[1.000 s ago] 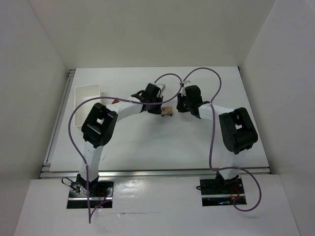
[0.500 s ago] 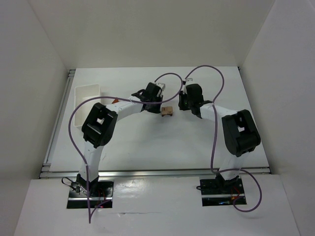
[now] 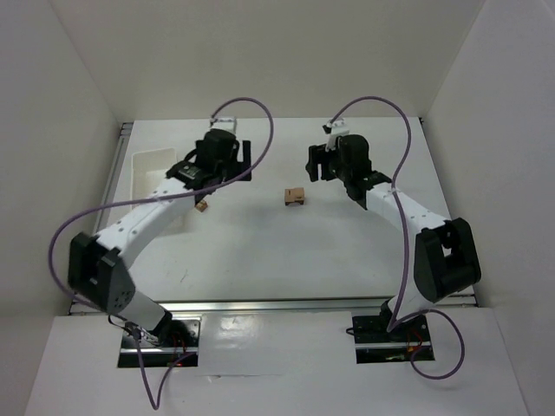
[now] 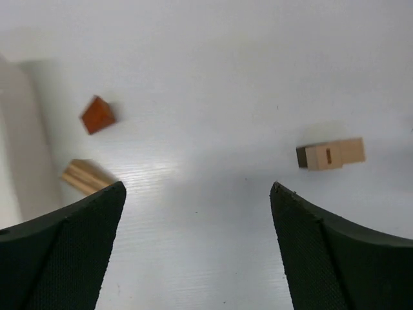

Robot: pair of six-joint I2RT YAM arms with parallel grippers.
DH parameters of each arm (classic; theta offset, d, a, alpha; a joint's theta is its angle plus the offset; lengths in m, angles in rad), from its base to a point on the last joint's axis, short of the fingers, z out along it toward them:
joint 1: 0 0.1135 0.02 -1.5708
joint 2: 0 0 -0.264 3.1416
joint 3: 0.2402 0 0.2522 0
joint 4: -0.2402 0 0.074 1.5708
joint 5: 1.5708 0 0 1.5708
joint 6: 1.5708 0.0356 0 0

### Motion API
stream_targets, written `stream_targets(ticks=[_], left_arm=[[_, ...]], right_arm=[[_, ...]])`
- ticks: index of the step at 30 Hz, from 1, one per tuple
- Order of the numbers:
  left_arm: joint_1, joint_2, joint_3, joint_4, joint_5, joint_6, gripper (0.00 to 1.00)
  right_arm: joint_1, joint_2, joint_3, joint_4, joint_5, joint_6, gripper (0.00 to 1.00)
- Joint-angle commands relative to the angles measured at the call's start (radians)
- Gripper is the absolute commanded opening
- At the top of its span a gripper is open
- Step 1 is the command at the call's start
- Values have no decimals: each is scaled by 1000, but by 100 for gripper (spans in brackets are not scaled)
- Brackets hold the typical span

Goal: Build the wood block tower

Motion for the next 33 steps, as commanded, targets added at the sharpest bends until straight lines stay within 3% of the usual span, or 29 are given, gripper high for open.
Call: stream_targets(ticks=[1,6,9,13,15,19,33], left_arm=[[4,-176,-54,-58,-180,-55,100],[15,-334,-119,-256,-315,-221,100],[36,-430,-162,-322,-326,-313,100],[47,-516,-246,-408,-270,-458,100],[47,-540,-269,-395,-230,-430,100],[56,-571,-260,-514,-291,-514,100],[56,-631,-288,-496,-231,-451,100]], right_arm=[[55,-11,80,5,-153,-73,78],[255,150,214,-8,-225,-222,89],[349,287,295,-20,-287,-263,90],[430,467,491,-47,-252,-282,92],[477,562,556,-63,-220,-294,92],[522,673,640,5,-172,-270,90],[570,949,895,138,-15,-127,74]])
